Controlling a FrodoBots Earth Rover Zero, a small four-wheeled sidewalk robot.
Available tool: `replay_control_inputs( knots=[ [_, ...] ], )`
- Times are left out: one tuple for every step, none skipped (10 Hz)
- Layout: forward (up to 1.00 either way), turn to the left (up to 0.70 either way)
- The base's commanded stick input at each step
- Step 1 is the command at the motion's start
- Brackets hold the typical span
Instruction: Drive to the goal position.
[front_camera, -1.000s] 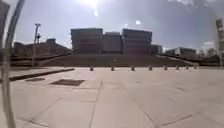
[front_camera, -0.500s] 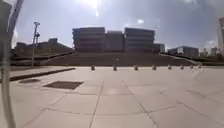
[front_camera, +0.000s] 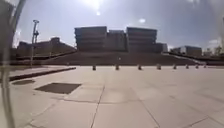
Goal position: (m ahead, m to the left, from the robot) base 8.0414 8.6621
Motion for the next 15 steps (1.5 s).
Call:
replay_control_inputs(
  knots=[
    [0.85, 0.0],
    [0.85, 0.0],
    [0.85, 0.0],
    [0.85, 0.0],
    [0.85, 0.0],
    [0.85, 0.0],
    [0.85, 0.0],
    [0.85, 0.0],
    [0.85, 0.0],
    [0.85, 0.0],
    [0.85, 0.0],
    [0.85, 0.0],
    [0.85, 0.0],
    [0.85, 0.0],
    [0.85, 0.0]
  ],
)
